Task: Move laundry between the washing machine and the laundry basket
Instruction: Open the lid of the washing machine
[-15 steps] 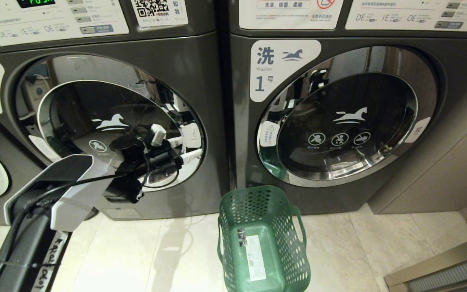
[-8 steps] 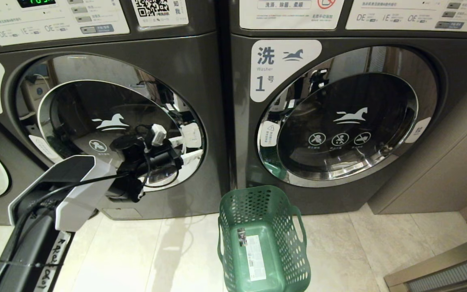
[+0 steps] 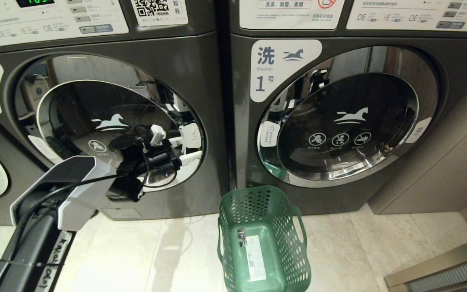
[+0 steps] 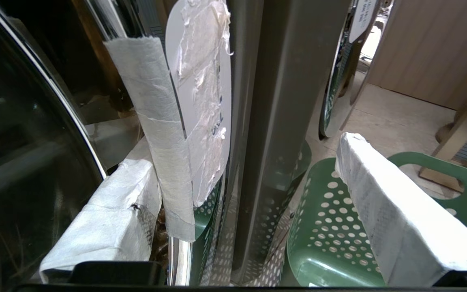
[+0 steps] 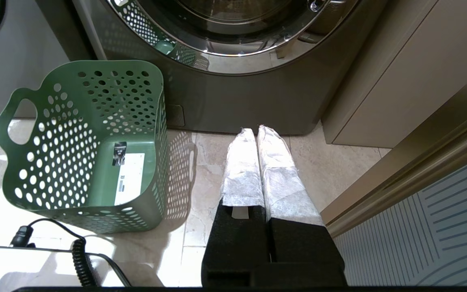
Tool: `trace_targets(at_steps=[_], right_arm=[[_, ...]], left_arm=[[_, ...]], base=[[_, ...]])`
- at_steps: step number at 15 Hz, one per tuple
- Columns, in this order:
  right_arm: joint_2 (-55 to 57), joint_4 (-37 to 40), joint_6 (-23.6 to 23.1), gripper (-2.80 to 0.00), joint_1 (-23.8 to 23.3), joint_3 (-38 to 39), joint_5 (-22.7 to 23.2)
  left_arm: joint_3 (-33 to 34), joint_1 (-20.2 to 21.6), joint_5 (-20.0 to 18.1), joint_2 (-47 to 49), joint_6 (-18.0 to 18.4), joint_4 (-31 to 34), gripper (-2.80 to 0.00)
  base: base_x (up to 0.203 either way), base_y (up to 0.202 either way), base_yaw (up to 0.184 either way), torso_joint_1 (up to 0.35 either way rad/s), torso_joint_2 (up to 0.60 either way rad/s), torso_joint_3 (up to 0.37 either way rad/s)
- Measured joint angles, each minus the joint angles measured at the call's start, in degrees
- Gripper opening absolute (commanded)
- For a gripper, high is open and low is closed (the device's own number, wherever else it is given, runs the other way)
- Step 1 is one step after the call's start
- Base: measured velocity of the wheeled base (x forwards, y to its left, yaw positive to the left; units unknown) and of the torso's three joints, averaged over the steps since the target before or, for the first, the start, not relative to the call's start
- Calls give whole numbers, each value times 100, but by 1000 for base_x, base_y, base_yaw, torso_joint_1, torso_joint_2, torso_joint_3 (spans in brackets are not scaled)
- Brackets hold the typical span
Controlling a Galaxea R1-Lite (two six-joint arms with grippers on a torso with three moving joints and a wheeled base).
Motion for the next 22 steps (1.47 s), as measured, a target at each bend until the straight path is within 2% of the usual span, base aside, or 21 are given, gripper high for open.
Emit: trace_targets(at_steps=[3, 7, 14, 17, 19, 22], right_arm=[[0, 0, 0, -280, 0, 0, 0], [0, 0, 0, -280, 0, 0, 0], [0, 0, 0, -280, 0, 0, 0], [0, 0, 0, -280, 0, 0, 0], [0, 0, 0, -280, 0, 0, 0], [0, 0, 0, -280, 0, 0, 0]], left_arm=[[-5, 0, -415, 22, 20, -9, 0], [9, 0, -665, 35, 20, -114, 0], [403, 43, -727, -34, 11, -544, 0], [800, 70, -728, -149, 2, -828, 0], [1134, 99, -921, -254, 8, -1020, 0], [1578, 118, -818, -431, 5, -1194, 0]], base=[[0, 0, 0, 0, 0, 0], [0, 0, 0, 0, 0, 0], [0, 0, 0, 0, 0, 0], [0, 0, 0, 0, 0, 0], [0, 0, 0, 0, 0, 0], [0, 0, 0, 0, 0, 0]])
